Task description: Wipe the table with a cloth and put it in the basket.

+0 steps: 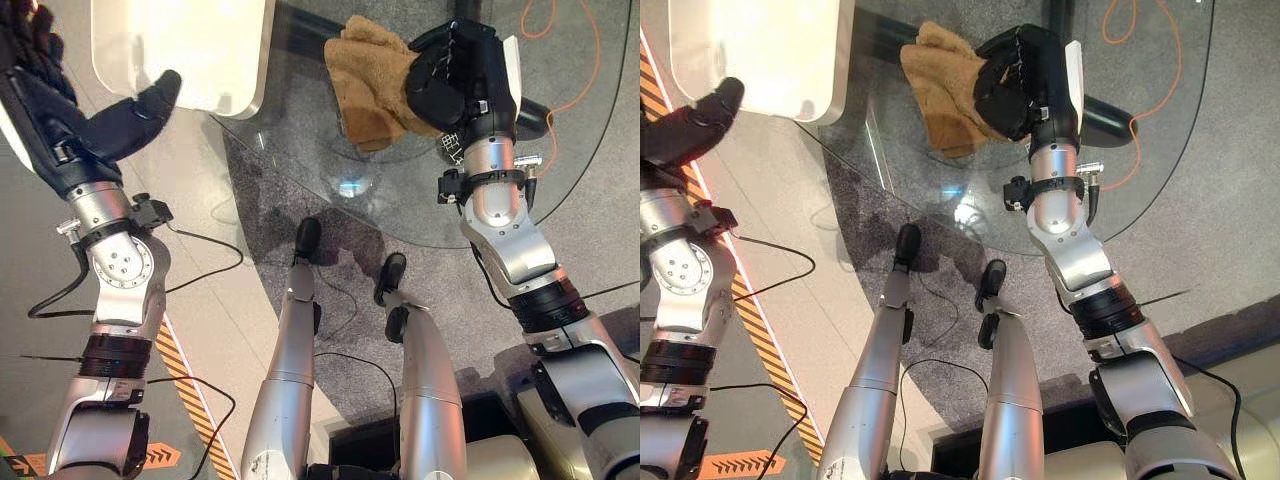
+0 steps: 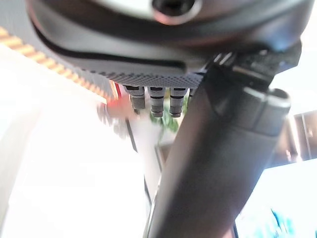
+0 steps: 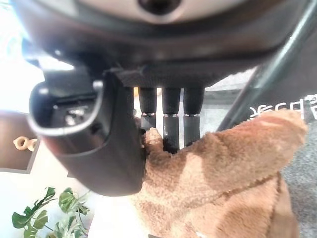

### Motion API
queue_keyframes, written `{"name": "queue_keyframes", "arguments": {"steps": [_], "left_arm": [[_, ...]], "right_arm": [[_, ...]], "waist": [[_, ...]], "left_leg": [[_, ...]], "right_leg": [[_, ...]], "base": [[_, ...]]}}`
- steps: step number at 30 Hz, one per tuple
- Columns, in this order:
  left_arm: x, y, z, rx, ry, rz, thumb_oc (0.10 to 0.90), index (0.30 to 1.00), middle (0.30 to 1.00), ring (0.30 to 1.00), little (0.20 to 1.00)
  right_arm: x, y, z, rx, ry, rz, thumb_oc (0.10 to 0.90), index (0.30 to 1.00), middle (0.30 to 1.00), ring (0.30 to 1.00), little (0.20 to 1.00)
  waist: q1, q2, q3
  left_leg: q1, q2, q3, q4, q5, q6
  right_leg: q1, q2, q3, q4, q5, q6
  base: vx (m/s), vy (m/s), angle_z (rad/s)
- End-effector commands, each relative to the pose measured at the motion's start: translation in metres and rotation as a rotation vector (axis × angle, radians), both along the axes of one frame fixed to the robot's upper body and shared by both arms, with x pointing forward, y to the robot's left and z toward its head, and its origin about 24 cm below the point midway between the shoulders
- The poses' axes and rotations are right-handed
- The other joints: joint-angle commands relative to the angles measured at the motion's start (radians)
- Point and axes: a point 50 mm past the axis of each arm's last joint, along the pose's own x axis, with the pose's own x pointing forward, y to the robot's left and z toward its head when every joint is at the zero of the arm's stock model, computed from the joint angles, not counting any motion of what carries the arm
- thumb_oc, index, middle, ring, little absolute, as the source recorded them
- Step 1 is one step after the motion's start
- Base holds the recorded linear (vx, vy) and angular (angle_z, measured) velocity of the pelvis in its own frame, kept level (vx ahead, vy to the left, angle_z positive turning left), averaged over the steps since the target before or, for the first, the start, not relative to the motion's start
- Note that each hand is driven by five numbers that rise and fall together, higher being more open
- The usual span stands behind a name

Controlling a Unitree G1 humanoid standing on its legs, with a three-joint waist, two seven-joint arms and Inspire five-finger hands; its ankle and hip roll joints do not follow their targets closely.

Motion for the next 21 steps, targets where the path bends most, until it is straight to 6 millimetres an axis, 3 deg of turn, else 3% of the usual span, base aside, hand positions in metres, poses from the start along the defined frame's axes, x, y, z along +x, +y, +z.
{"name": "queue_keyframes", "arguments": {"steps": [1,21], "left_arm": [[-0.018,-0.015,0.034,0.098,-0.195,-0.09,0.8,0.9,0.9,0.9,0.9],[-0.013,-0.046,0.035,0.17,-0.172,-0.281,0.8,0.9,0.9,0.9,0.9]], "right_arm": [[-0.056,0.011,0.073,0.025,-0.46,0.156,0.1,0.3,0.3,0.3,0.2],[-0.084,0.013,0.091,0.12,-0.568,0.349,0.1,0.3,0.3,0.3,0.2]], "waist": [[-0.004,0.0,-0.022],[-0.032,-0.018,-0.022]], "left_leg": [[0.058,-0.099,0.131,0.122,-0.141,0.137],[0.08,-0.094,0.147,0.126,-0.144,0.143]], "right_leg": [[0.09,0.067,-0.011,-0.175,0.14,0.031],[0.103,0.076,0.004,-0.185,0.156,0.037]], "base": [[0.0,0.0,0.0],[0.0,0.0,0.0]]}}
